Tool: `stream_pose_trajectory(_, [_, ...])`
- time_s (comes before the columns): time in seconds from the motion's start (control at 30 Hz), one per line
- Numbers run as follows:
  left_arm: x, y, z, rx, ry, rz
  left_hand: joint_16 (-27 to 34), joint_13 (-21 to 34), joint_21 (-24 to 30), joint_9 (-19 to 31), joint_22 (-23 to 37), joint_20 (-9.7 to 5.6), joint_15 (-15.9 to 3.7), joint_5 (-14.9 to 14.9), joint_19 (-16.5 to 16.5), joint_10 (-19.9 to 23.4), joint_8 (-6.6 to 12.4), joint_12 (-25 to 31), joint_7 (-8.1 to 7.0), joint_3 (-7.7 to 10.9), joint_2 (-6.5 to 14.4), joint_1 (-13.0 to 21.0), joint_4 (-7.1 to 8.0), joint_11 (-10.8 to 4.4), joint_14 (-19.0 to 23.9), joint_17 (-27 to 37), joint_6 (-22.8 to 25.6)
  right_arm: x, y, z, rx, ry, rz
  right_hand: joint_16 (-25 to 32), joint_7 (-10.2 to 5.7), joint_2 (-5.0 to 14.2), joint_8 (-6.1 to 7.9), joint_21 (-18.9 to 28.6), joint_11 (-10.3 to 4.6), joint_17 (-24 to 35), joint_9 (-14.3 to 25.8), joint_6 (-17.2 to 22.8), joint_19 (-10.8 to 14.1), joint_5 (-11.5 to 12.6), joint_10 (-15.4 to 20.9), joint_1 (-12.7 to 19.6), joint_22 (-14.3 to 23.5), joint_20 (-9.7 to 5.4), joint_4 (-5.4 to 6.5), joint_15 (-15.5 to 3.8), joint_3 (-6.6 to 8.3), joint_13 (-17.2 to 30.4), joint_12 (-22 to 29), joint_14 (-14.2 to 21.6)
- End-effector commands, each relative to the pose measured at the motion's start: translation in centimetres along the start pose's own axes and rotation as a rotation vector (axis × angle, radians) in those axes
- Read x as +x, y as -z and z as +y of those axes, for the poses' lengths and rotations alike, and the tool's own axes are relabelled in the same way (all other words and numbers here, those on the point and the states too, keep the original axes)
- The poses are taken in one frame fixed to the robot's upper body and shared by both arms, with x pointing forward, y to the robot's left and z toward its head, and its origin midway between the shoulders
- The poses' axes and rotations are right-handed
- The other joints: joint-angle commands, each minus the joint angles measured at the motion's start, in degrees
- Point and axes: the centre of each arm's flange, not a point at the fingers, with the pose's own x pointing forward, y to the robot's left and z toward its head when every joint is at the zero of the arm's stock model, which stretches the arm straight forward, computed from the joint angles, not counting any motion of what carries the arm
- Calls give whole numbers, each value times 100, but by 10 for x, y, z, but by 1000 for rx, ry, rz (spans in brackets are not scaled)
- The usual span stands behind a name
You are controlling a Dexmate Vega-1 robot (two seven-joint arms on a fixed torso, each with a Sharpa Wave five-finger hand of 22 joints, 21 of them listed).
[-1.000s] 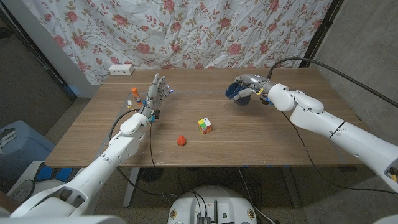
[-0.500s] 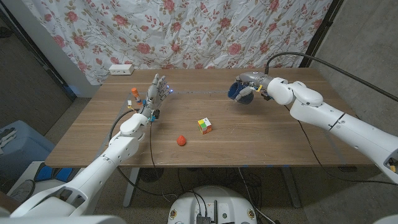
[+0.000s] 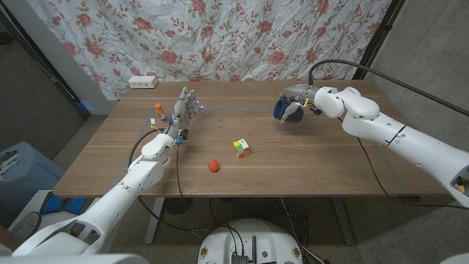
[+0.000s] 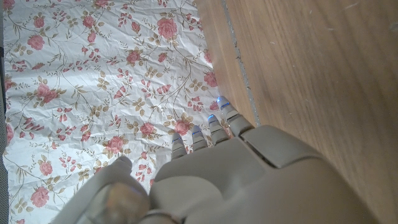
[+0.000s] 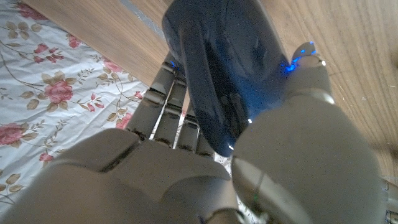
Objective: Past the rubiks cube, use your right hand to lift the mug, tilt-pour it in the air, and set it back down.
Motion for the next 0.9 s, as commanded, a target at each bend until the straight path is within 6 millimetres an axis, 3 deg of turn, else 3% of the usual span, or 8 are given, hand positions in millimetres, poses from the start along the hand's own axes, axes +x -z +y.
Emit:
stream_pose_trajectory(0.03, [0,0,0,0,0,0,28,27,38,15,18,-2,-26,25,55,-21,13,22,-34,34,679,-17,7,-36,45,29,-14,5,3,-1,-119,-104,32,-20,-991,1088,217,-18,-1109,19,17,1020,5,24,1167,1055,26,-17,317,-1263,438,117,34,456])
stream_pose_trajectory(0.9, [0,0,0,0,0,0,29,27,37,15,19,-1,-17,25,52,-21,13,22,-43,34,679,-17,7,-32,46,29,-14,13,-8,-9,-281,-228,80,-59,-997,1174,281,-19,-1096,40,16,1135,16,7,1255,1043,29,-61,345,-1264,451,147,28,472])
